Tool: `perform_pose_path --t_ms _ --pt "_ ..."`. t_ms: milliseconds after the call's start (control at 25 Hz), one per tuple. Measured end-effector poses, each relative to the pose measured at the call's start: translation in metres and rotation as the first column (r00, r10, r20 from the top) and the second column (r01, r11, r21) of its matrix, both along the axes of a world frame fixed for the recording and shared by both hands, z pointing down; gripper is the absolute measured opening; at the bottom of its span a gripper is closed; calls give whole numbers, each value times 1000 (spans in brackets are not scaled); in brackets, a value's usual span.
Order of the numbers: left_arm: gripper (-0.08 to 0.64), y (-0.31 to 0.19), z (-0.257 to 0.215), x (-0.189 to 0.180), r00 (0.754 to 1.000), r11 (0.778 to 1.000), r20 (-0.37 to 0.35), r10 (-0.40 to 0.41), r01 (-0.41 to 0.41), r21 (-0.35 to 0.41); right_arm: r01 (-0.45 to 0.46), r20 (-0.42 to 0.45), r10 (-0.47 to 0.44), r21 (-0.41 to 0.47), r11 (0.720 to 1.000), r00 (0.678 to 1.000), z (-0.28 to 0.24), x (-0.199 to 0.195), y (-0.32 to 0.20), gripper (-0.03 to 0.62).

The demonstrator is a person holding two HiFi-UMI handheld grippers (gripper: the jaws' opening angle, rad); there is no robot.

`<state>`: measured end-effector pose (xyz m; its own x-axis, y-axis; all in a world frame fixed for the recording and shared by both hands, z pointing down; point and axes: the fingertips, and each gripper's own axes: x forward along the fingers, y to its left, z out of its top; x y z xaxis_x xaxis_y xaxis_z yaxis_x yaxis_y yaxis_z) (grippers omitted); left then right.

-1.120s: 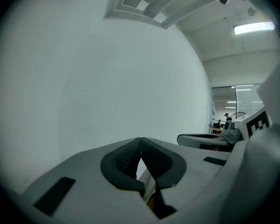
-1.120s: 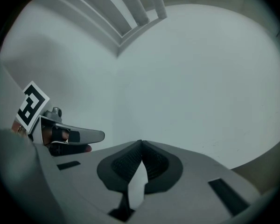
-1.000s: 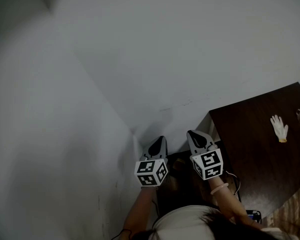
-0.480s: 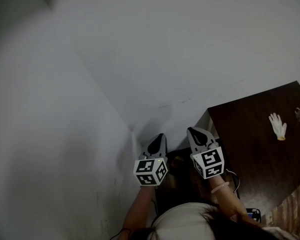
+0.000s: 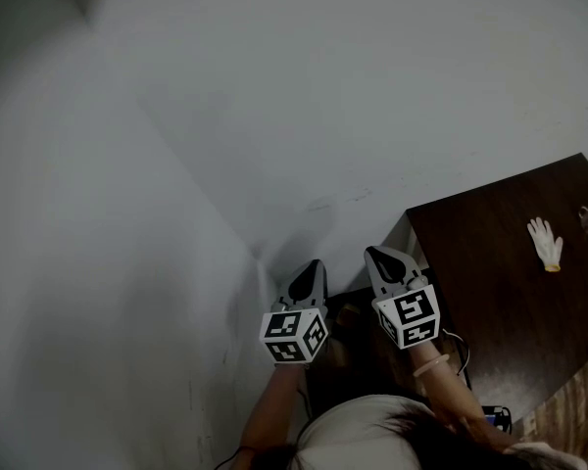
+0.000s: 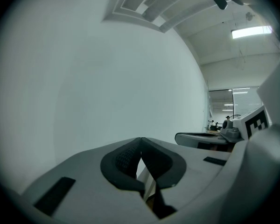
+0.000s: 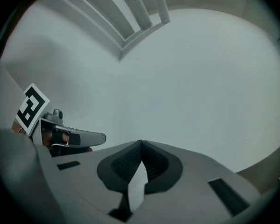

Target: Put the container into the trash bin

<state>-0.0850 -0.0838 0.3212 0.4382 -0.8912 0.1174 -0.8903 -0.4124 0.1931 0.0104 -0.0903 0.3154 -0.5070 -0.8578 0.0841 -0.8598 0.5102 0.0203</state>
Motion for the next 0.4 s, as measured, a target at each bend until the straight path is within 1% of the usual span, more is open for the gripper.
perform_pose_path --t_ms 400 --pt "20 -1 -4 -2 1000 1000 2 8 -8 2 -3 33 3 -2 1000 999 -3 -1 -2 6"
